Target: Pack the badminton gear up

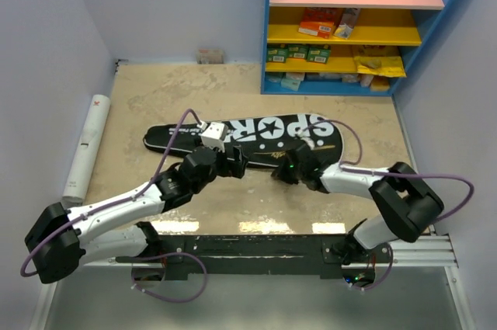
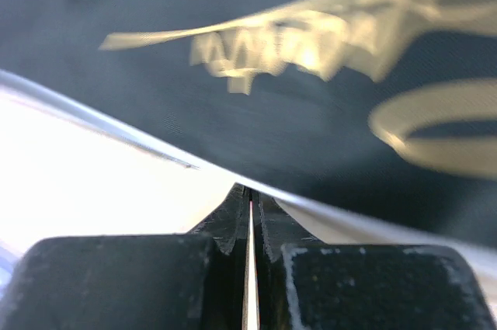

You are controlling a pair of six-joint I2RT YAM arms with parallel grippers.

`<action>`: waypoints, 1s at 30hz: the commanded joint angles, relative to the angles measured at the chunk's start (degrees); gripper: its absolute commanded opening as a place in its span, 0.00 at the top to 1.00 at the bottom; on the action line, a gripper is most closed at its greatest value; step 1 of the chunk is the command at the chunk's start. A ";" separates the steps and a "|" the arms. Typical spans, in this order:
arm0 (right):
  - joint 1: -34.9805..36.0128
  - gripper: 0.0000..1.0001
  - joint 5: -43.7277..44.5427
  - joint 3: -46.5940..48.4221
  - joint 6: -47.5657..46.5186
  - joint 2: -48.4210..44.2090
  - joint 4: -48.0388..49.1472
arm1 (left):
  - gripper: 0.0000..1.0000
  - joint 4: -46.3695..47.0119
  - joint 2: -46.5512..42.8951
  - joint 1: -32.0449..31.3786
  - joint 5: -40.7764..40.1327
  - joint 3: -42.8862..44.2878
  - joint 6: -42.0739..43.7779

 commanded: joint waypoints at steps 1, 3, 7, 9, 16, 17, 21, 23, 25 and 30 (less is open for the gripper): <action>-12.40 1.00 4.19 -4.72 -6.08 -6.00 -3.72 | 0.00 -9.37 -1.47 -0.15 -8.21 2.76 -0.28; -17.42 1.00 3.75 -4.03 -7.94 -7.24 -4.51 | 0.00 -11.14 0.19 0.02 -12.68 3.46 0.43; -23.30 1.00 3.13 0.09 -12.33 -6.10 -6.09 | 0.00 -13.08 4.85 3.35 -14.99 6.88 1.39; -24.72 1.00 2.43 0.81 -13.39 -5.40 -5.92 | 0.00 -12.73 7.66 6.51 -13.33 7.85 1.40; -27.80 1.00 -1.09 1.16 -17.00 -5.48 -4.95 | 0.00 -10.36 14.53 21.63 -11.92 8.73 -1.50; -27.80 1.00 -1.35 1.25 -17.44 -5.49 -4.95 | 0.00 -9.83 15.23 22.60 -11.22 9.00 -1.59; -27.80 1.00 -2.40 1.25 -19.37 -5.66 -5.13 | 0.00 -10.00 16.81 26.29 -11.74 10.23 -1.33; -27.89 1.00 -2.76 0.99 -19.55 -6.19 -5.13 | 0.00 -10.44 17.78 27.18 -10.69 10.06 -1.86; -27.80 1.00 -3.37 0.64 -19.81 -6.54 -4.95 | 0.00 -10.01 18.22 27.27 -10.07 8.92 -1.94; -27.80 1.00 -5.30 0.28 -20.52 -6.36 -4.86 | 0.00 -7.02 21.03 27.27 -10.60 4.88 -2.56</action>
